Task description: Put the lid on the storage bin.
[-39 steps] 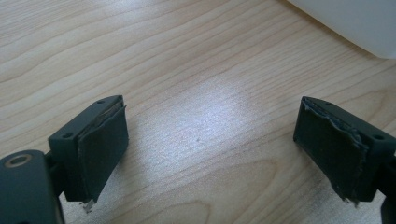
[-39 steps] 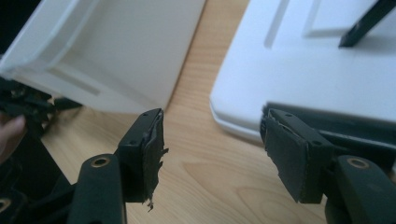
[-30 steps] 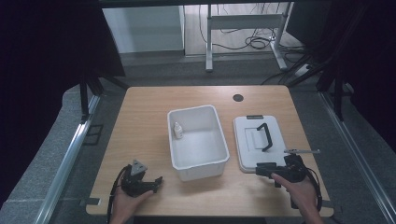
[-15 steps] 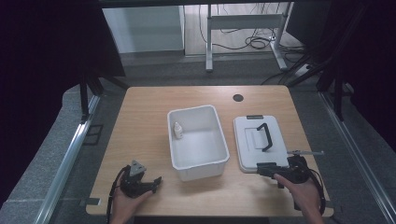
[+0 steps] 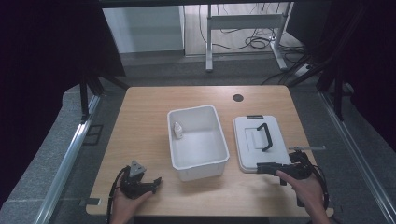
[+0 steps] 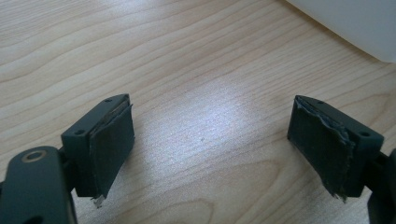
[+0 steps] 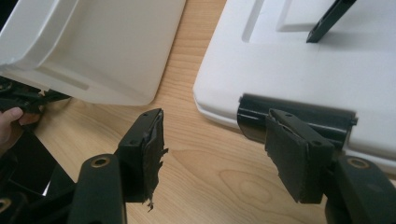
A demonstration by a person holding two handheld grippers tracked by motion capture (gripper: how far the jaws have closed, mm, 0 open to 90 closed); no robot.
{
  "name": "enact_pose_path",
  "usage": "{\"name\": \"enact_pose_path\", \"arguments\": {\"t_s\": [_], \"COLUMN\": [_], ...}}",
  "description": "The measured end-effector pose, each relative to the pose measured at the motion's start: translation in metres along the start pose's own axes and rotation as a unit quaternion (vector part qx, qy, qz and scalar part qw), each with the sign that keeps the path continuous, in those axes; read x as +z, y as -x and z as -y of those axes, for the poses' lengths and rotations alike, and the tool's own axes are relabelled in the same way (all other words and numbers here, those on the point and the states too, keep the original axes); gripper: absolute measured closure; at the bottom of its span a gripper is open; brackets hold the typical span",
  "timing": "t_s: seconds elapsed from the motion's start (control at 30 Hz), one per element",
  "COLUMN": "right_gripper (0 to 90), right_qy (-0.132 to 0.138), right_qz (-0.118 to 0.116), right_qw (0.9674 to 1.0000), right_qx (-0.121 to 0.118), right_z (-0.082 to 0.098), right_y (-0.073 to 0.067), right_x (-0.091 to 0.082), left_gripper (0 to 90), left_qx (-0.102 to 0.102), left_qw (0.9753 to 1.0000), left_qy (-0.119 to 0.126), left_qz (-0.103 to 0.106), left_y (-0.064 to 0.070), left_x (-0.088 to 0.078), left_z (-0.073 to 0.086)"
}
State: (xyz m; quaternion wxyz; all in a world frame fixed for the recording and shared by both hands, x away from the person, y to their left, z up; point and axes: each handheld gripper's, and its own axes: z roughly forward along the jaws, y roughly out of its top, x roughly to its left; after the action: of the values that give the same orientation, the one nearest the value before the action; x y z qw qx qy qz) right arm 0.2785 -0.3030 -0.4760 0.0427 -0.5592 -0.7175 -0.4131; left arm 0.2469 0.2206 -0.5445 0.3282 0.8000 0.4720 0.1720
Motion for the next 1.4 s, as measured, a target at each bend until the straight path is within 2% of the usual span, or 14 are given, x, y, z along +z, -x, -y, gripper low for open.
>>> {"name": "enact_pose_path", "arguments": {"t_s": [0.1,0.23,0.4,0.8,0.9,1.07,1.13,1.4], "right_gripper": [37.5,37.9,38.0,38.2,38.2,38.1,38.1,38.5], "right_qy": [0.005,0.023,0.026,-0.033,-0.046,-0.065,-0.071,-0.090], "right_qz": [-0.003,-0.004,0.006,0.026,0.026,0.018,0.026,0.028], "right_qw": [1.0000,0.9997,0.9996,0.9991,0.9986,0.9972,0.9965,0.9944], "right_qx": [0.001,0.009,0.003,0.002,0.008,0.032,0.037,0.047], "right_z": [-0.004,-0.016,-0.031,-0.070,-0.077,-0.087,-0.090,-0.105], "right_y": [0.000,-0.003,-0.006,-0.016,-0.017,-0.011,-0.008,-0.002], "right_x": [-0.002,-0.015,-0.022,-0.018,-0.015,-0.009,-0.007,0.002], "left_gripper": [14.6,14.7,15.1,15.4,15.4,15.5,15.6,15.6], "left_qx": [0.000,0.000,-0.001,-0.003,-0.002,-0.003,-0.003,-0.003], "left_qw": [1.0000,1.0000,1.0000,1.0000,1.0000,1.0000,1.0000,1.0000], "left_qy": [0.000,0.000,0.001,0.002,0.002,0.002,0.002,0.002], "left_qz": [0.000,0.000,-0.001,-0.001,-0.002,-0.002,-0.002,-0.002], "left_y": [0.000,0.000,0.000,0.000,0.000,0.000,0.000,0.000], "left_x": [0.000,0.000,0.000,0.000,0.000,0.000,0.000,0.000], "left_z": [0.000,0.000,0.000,0.000,0.000,0.000,0.000,0.000]}}
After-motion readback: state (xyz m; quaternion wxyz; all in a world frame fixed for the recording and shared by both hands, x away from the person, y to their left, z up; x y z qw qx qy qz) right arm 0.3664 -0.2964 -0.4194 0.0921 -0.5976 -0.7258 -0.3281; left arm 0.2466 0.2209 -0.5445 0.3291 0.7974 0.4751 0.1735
